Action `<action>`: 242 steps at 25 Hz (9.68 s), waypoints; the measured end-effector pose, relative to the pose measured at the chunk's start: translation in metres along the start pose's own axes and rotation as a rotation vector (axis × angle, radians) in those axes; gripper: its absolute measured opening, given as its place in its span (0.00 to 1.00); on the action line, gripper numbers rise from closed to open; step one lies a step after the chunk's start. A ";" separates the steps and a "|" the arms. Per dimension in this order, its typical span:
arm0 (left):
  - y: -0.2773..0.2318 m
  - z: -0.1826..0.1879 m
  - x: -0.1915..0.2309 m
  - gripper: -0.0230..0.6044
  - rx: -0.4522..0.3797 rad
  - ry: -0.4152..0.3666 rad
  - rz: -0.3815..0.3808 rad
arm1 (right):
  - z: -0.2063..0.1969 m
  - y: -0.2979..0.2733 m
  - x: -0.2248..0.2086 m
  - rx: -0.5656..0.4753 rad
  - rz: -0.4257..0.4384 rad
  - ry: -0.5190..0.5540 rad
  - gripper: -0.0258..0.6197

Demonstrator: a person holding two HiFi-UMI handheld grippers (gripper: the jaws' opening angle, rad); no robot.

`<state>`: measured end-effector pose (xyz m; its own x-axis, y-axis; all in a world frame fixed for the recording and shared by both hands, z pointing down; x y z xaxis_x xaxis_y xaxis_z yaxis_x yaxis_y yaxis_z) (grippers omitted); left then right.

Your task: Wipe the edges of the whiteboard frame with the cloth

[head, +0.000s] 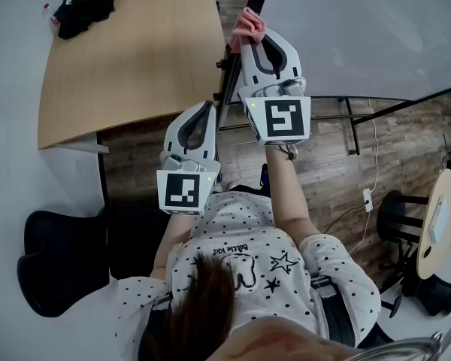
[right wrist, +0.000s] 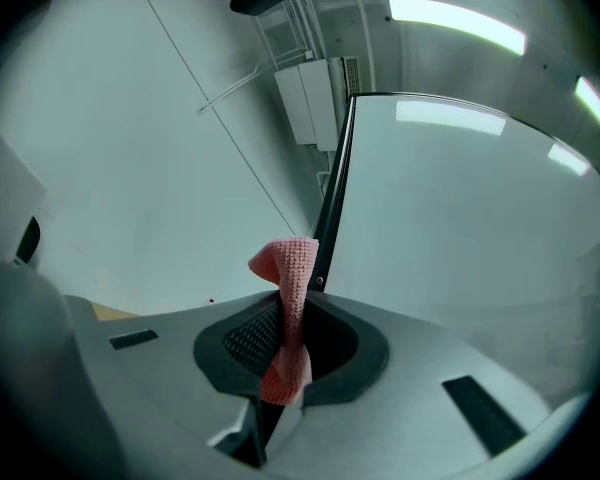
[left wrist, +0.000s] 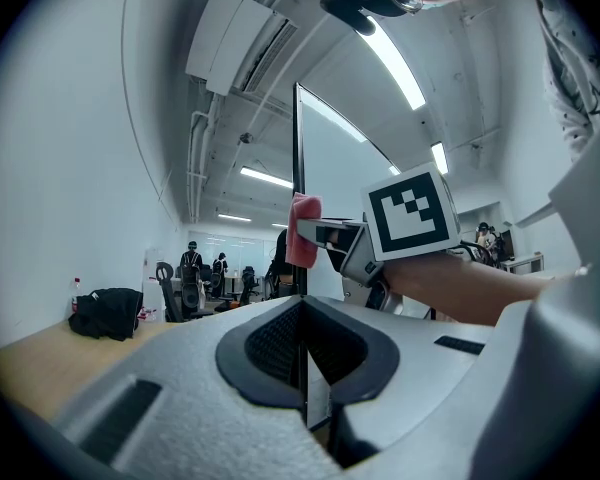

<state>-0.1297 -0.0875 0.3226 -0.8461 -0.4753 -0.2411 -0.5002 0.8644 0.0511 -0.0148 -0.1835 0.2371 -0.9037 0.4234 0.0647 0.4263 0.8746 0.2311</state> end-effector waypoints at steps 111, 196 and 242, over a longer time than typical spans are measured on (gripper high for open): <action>0.001 -0.001 -0.013 0.06 0.100 0.026 0.145 | -0.082 0.017 -0.013 0.157 0.053 -0.058 0.09; -0.009 -0.011 -0.029 0.06 0.133 0.016 0.190 | -0.186 0.039 -0.005 0.331 0.076 -0.032 0.09; -0.006 -0.010 -0.027 0.06 0.116 -0.013 0.209 | -0.213 0.049 -0.004 0.406 0.075 -0.037 0.09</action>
<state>-0.1058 -0.0810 0.3384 -0.9263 -0.2826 -0.2492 -0.2894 0.9572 -0.0098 0.0009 -0.1924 0.4547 -0.8704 0.4914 0.0299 0.4795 0.8599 -0.1749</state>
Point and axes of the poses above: the fingertips, and each gripper's own axes: y backward along the fingers, x to its left, z out of its top, the point moved 6 cm from there along y, backward along the fingers, and after that the axes turned 14 degrees about -y, right-handed, at the moved point
